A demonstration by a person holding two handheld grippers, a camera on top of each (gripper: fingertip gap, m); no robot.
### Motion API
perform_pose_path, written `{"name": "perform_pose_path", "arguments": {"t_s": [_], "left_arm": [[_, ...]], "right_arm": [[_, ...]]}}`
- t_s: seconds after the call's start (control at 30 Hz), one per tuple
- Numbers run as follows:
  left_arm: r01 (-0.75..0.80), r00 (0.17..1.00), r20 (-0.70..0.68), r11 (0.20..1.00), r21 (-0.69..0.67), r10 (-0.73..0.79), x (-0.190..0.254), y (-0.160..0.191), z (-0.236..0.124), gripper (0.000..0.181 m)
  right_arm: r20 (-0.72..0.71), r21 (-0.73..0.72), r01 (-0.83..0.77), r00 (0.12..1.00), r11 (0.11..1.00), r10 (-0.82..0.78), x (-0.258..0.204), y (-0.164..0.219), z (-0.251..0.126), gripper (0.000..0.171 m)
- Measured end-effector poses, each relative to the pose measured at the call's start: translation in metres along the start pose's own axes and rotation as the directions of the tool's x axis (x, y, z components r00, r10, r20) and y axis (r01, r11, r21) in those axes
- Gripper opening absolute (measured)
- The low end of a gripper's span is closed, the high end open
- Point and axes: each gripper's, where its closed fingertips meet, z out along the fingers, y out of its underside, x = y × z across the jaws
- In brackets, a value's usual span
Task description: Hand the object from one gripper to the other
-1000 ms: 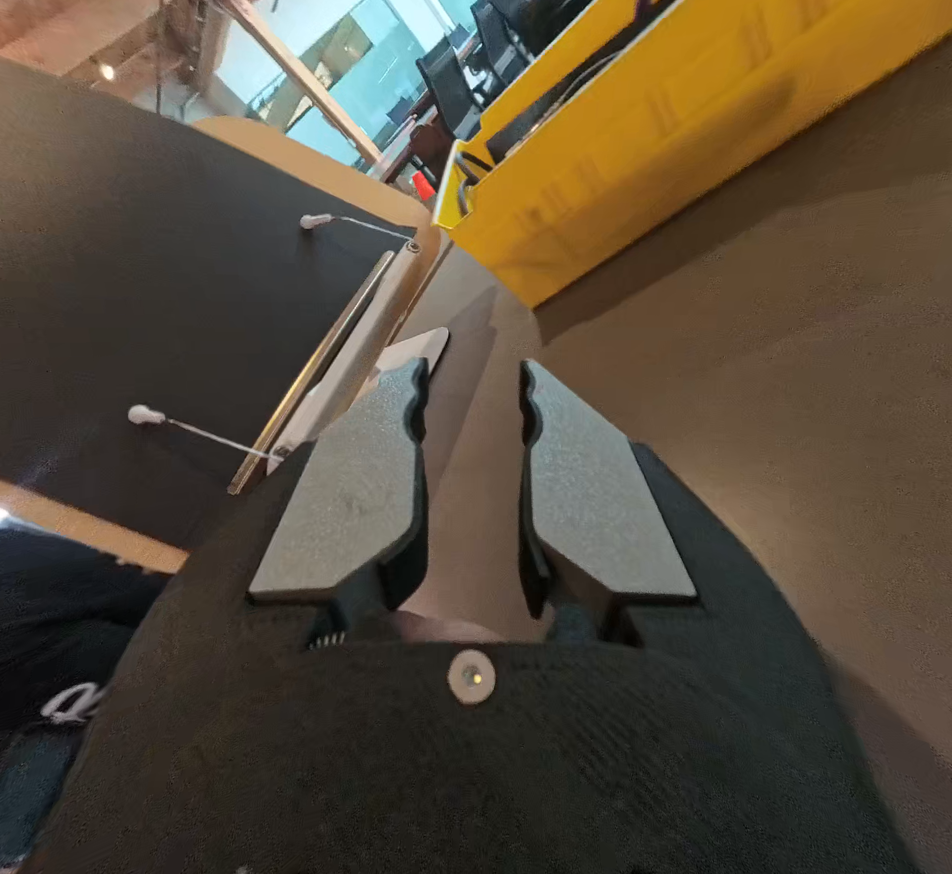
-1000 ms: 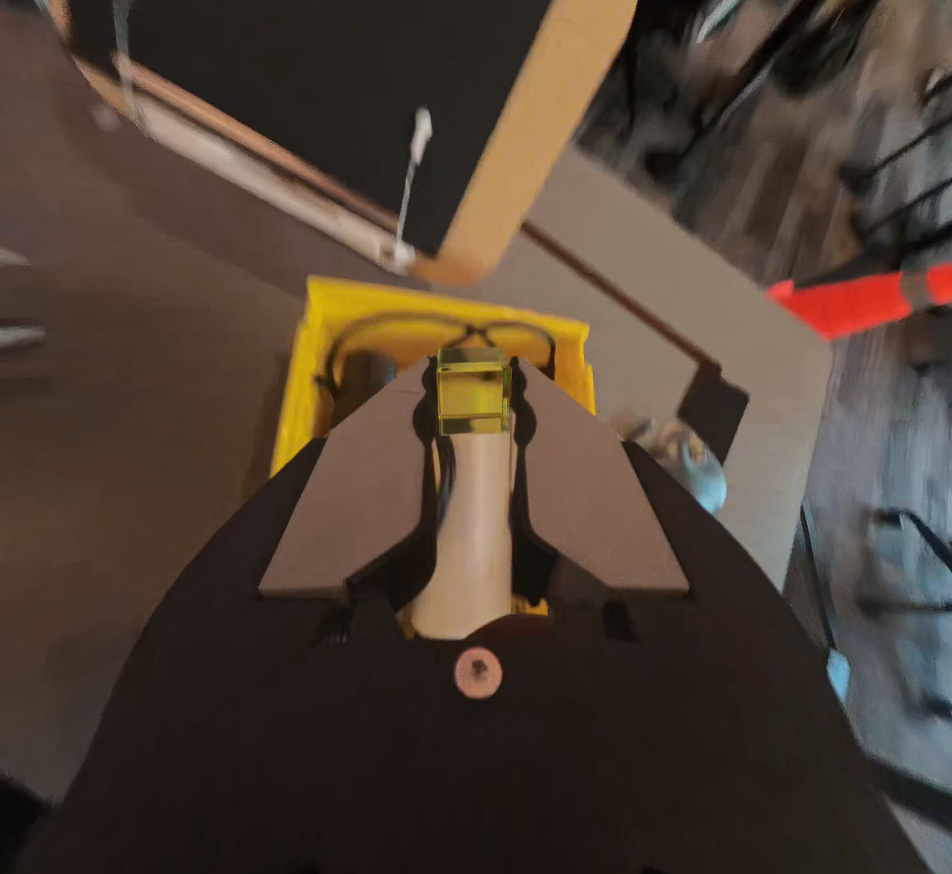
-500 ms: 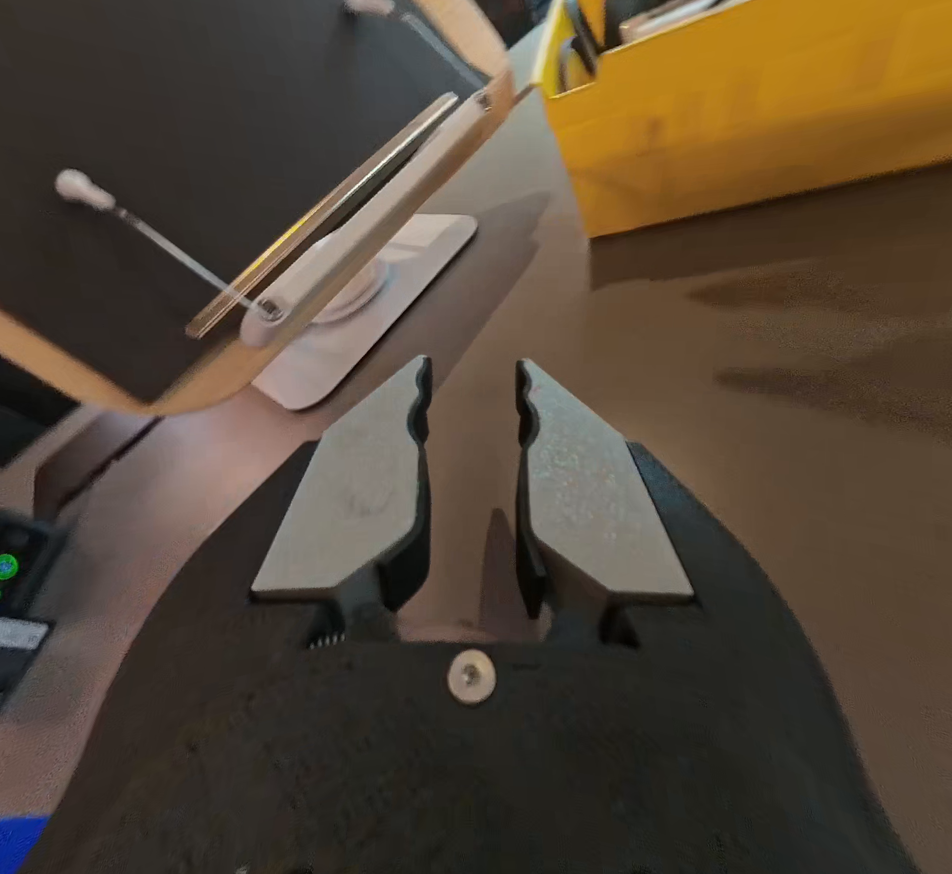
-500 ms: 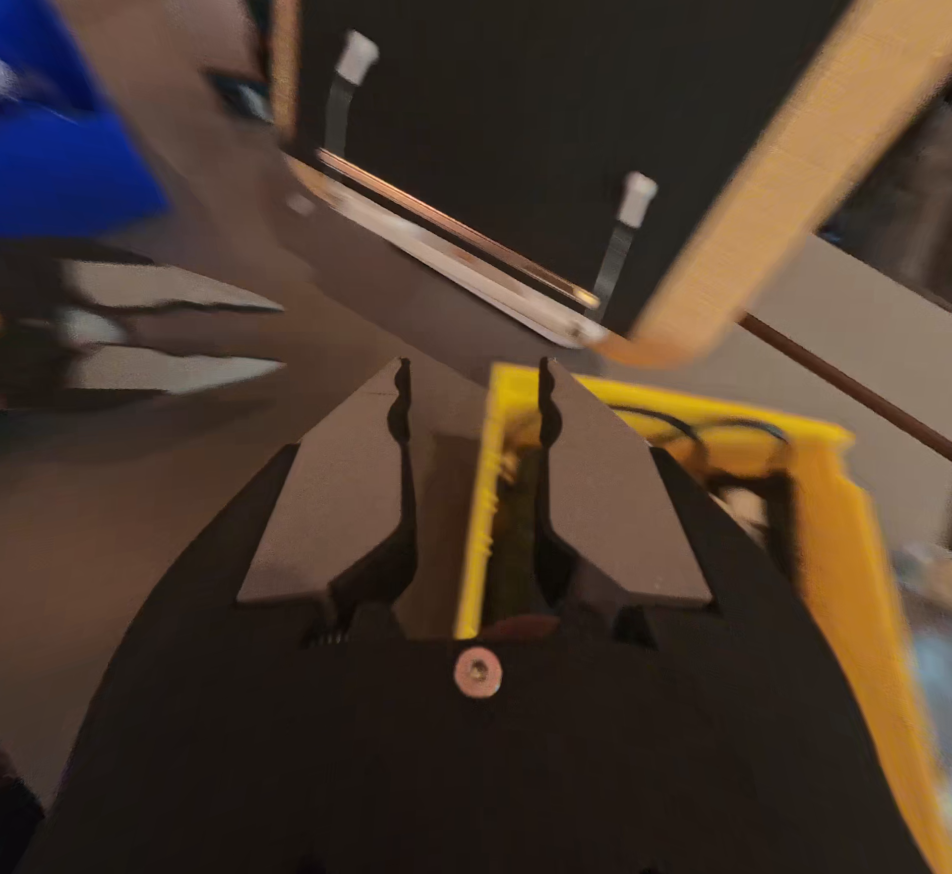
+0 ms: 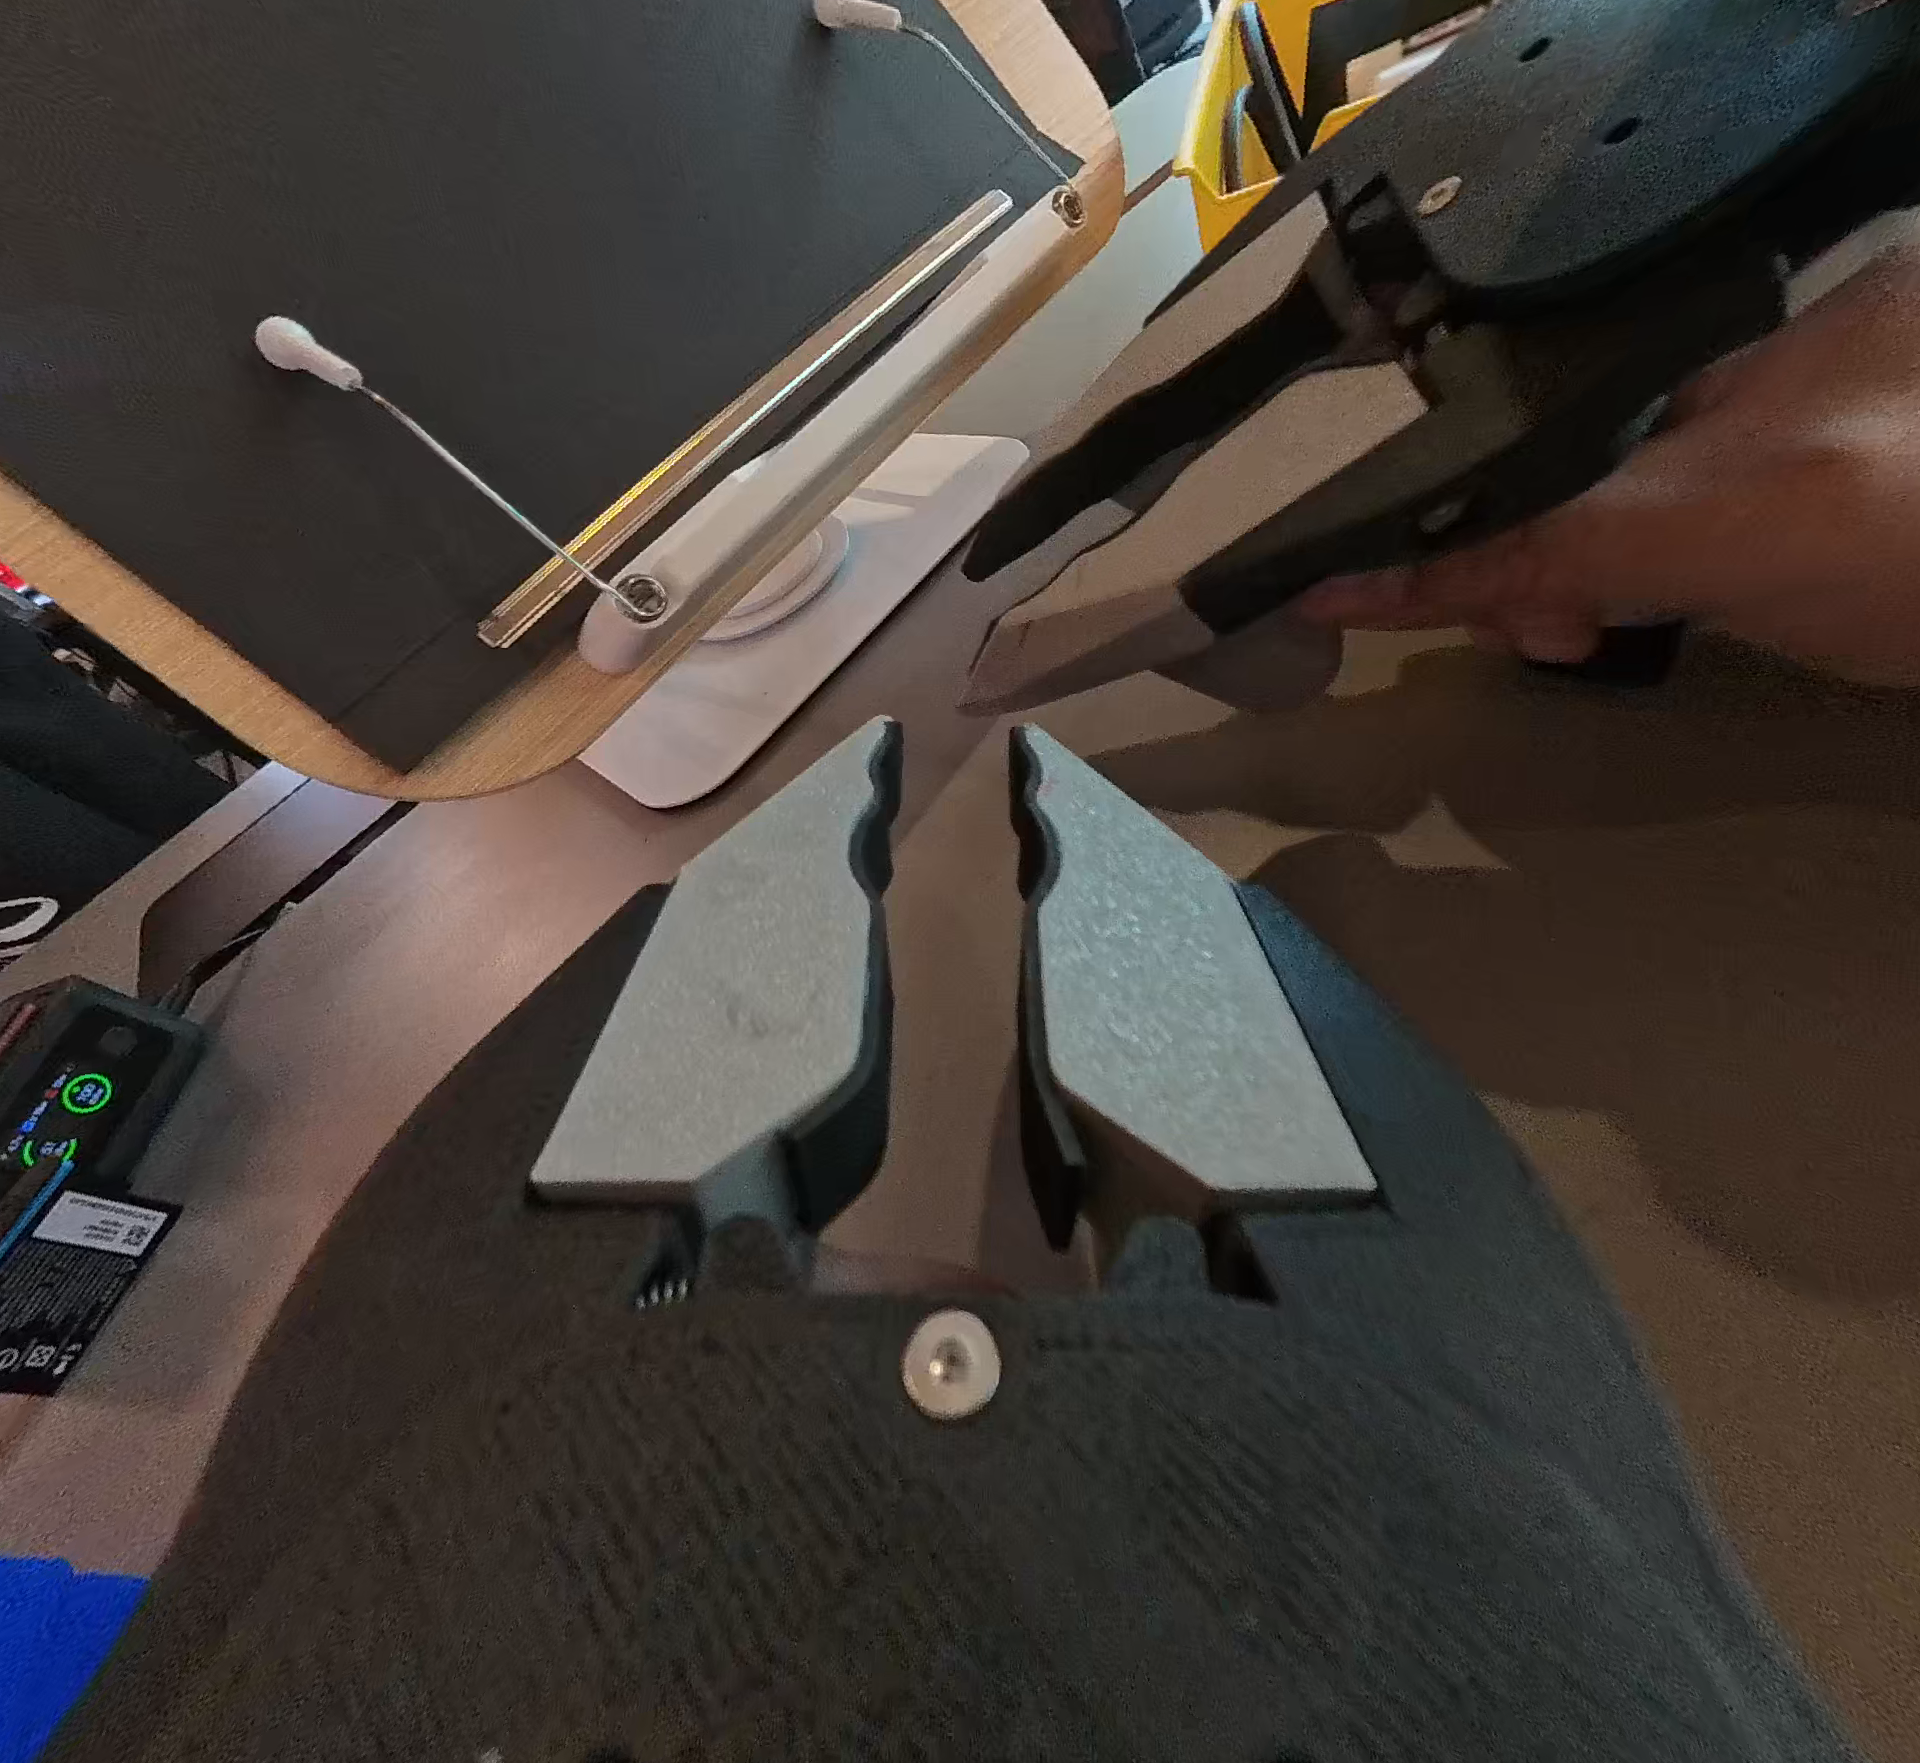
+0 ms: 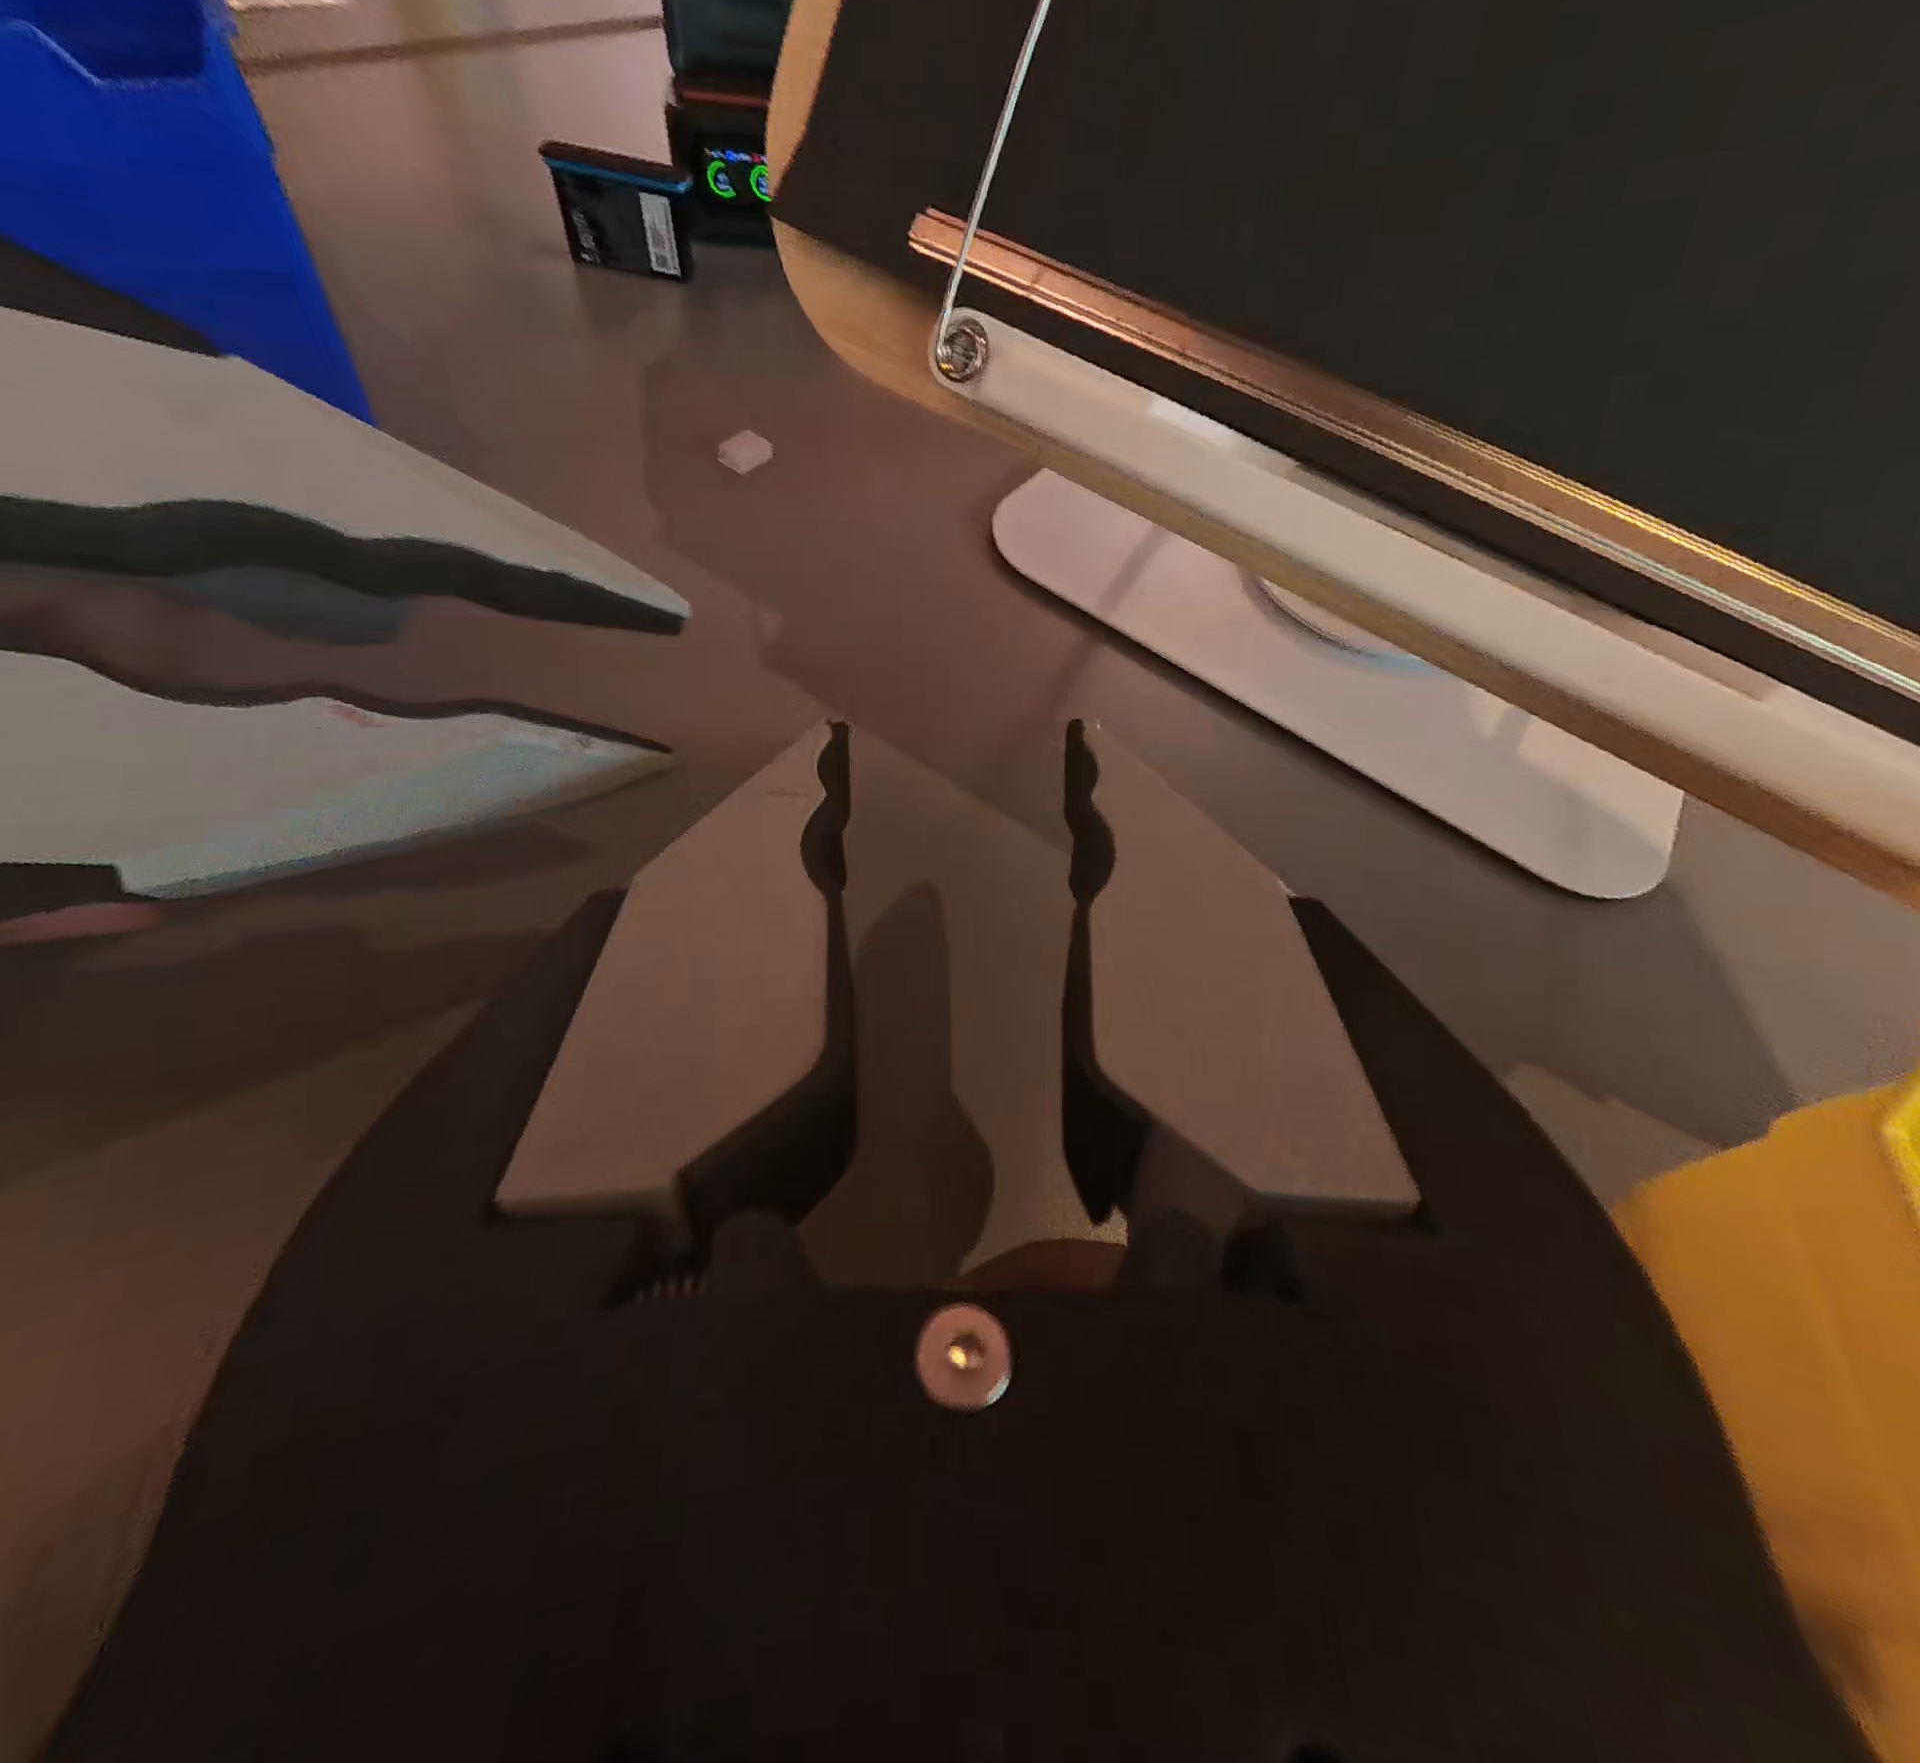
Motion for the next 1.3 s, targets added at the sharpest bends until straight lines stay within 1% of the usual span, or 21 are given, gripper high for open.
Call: {"name": "perform_pose_path", "arguments": {"t_s": [0.07,0.13,0.23,0.33,0.5,0.6,0.67,0.73,0.83,0.87,0.9,0.93,0.97,1.03,1.07,1.1,1.17,1.2,1.23,1.27,1.3], "left_arm": [[-0.005,1.000,-0.003,1.000,-0.007,0.005,0.001,0.001,0.001,0.018],[-0.005,1.000,0.003,1.000,-0.005,0.005,-0.001,0.001,0.001,0.018],[0.004,1.000,0.013,1.000,-0.004,-0.004,-0.005,0.002,0.000,0.018],[0.020,1.000,0.018,1.000,-0.004,-0.020,-0.009,0.003,0.000,0.018],[0.013,0.999,0.030,1.000,-0.007,-0.012,-0.013,0.005,0.000,0.019],[0.009,0.999,0.047,1.000,-0.013,-0.008,-0.016,0.007,-0.001,0.019],[0.048,0.997,0.066,0.998,-0.034,-0.045,-0.017,0.010,-0.005,0.021],[0.104,0.994,0.025,0.992,-0.073,-0.102,-0.004,0.013,-0.014,0.025],[0.173,0.977,-0.104,0.976,-0.131,-0.187,0.030,0.010,-0.042,0.036],[0.181,0.972,-0.129,0.974,-0.133,-0.199,0.036,0.003,-0.057,0.040],[0.179,0.972,-0.133,0.977,-0.115,-0.193,0.035,-0.010,-0.073,0.039],[0.167,0.978,-0.109,0.982,-0.087,-0.176,0.025,-0.025,-0.091,0.035],[0.153,0.986,-0.059,0.986,-0.067,-0.157,0.005,-0.039,-0.110,0.029],[0.162,0.985,0.067,0.986,-0.042,-0.159,-0.053,-0.058,-0.149,0.026],[0.175,0.976,0.141,0.984,-0.044,-0.167,-0.089,-0.057,-0.167,0.027],[0.200,0.958,0.225,0.977,-0.070,-0.180,-0.126,-0.046,-0.183,0.030],[0.305,0.908,0.346,0.938,-0.165,-0.235,-0.184,0.002,-0.207,0.034],[0.374,0.888,0.367,0.900,-0.224,-0.277,-0.198,0.034,-0.213,0.038],[0.442,0.872,0.364,0.846,-0.299,-0.327,-0.203,0.069,-0.215,0.045],[0.501,0.853,0.362,0.781,-0.372,-0.375,-0.201,0.102,-0.216,0.051],[0.544,0.834,0.363,0.730,-0.413,-0.417,-0.199,0.127,-0.215,0.050]], "right_arm": [[-0.006,-0.005,-0.001,1.000,1.000,0.001,0.001,0.001,0.001,0.039],[-0.013,-0.064,-0.005,1.000,0.998,0.004,0.001,0.009,0.005,0.048],[-0.035,-0.107,0.014,0.999,0.994,-0.018,0.001,0.014,0.007,0.054],[-0.050,-0.090,0.020,0.998,0.996,-0.024,0.002,0.012,0.005,0.053],[-0.022,-0.072,-0.025,0.999,0.997,0.024,0.004,0.011,0.002,0.053],[-0.034,-0.079,-0.048,0.998,0.996,0.045,0.009,0.014,0.000,0.053],[-0.044,-0.081,-0.045,0.998,0.996,0.042,0.012,0.015,-0.003,0.053],[-0.044,-0.073,-0.041,0.998,0.996,0.038,0.013,0.016,-0.007,0.053],[-0.024,-0.077,-0.048,0.999,0.996,0.047,0.012,0.018,-0.010,0.053],[-0.016,-0.083,-0.053,0.999,0.995,0.051,0.012,0.019,-0.010,0.054],[-0.008,-0.088,-0.055,0.998,0.995,0.054,0.011,0.020,-0.010,0.054],[-0.001,-0.095,-0.054,0.999,0.994,0.054,0.010,0.020,-0.009,0.054],[0.004,-0.101,-0.049,0.999,0.994,0.049,0.009,0.021,-0.009,0.054],[0.010,-0.108,-0.030,0.999,0.994,0.031,0.007,0.022,-0.008,0.053],[0.008,-0.110,-0.023,1.000,0.994,0.024,0.006,0.022,-0.008,0.053],[0.007,-0.111,-0.019,1.000,0.994,0.020,0.006,0.022,-0.008,0.053],[0.004,-0.111,-0.021,1.000,0.994,0.022,0.006,0.022,-0.008,0.053],[0.004,-0.109,-0.024,1.000,0.994,0.024,0.007,0.022,-0.008,0.052],[0.004,-0.109,-0.026,1.000,0.994,0.027,0.007,0.022,-0.008,0.052],[0.004,-0.109,-0.028,1.000,0.994,0.028,0.007,0.022,-0.008,0.053],[0.002,-0.109,-0.028,1.000,0.994,0.028,0.007,0.022,-0.008,0.052]]}}
